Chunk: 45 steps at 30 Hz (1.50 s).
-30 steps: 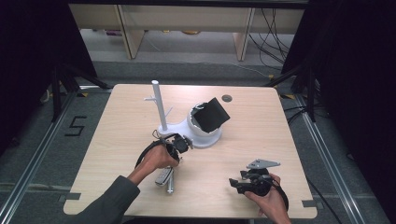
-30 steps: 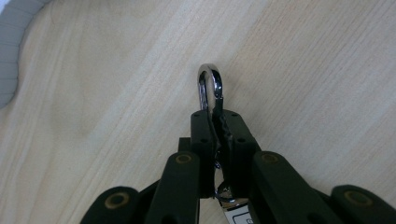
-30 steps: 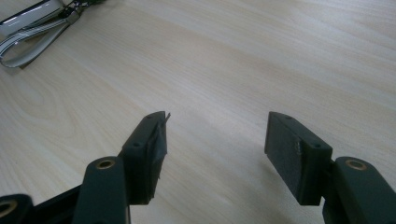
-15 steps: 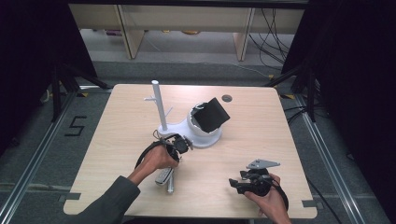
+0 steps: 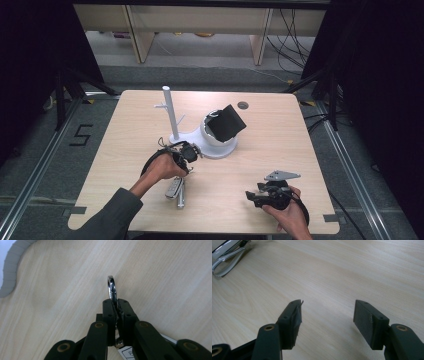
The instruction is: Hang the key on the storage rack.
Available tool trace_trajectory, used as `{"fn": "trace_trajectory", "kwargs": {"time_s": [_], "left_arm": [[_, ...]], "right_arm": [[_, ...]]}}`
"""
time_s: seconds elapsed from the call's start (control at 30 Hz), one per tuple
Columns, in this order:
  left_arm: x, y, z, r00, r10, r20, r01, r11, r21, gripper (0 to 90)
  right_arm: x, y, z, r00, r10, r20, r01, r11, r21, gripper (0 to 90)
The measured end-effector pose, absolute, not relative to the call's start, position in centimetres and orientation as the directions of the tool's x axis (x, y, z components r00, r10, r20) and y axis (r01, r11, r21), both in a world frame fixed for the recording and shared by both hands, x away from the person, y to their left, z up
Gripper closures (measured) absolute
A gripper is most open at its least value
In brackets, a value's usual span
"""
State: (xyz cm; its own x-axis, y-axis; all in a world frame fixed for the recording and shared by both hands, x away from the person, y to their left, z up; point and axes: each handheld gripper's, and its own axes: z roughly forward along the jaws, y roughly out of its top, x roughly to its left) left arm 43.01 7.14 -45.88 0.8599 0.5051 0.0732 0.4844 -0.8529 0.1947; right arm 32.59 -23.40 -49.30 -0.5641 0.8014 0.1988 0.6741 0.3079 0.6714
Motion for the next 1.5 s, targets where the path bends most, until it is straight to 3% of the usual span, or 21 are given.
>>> {"fn": "trace_trajectory", "kwargs": {"time_s": [0.3, 0.37, 0.47, 1.1, 1.5], "left_arm": [[43.0, 9.0, -43.5, 0.843, 0.531, 0.087, 0.504, -0.835, 0.221, 84.8], [43.0, 9.4, -42.8, 0.835, 0.540, 0.102, 0.507, -0.829, 0.236, 84.8], [43.1, 10.4, -41.5, 0.822, 0.558, 0.111, 0.523, -0.818, 0.238, 84.8], [43.9, 16.8, -33.0, 0.725, 0.661, 0.193, 0.604, -0.745, 0.284, 84.8], [44.9, 19.1, -29.9, 0.690, 0.703, 0.173, 0.648, -0.705, 0.288, 84.8]], "right_arm": [[32.6, -23.5, -49.3, -0.570, 0.798, 0.196, 0.679, 0.323, 0.660, 40.5], [32.7, -23.3, -49.7, -0.565, 0.799, 0.206, 0.656, 0.284, 0.700, 40.5], [32.6, -23.4, -49.4, -0.564, 0.802, 0.196, 0.680, 0.317, 0.661, 40.5], [32.7, -23.4, -49.5, -0.553, 0.808, 0.202, 0.681, 0.299, 0.668, 40.5], [32.9, -23.4, -49.8, -0.568, 0.800, 0.193, 0.657, 0.299, 0.692, 40.6]]}}
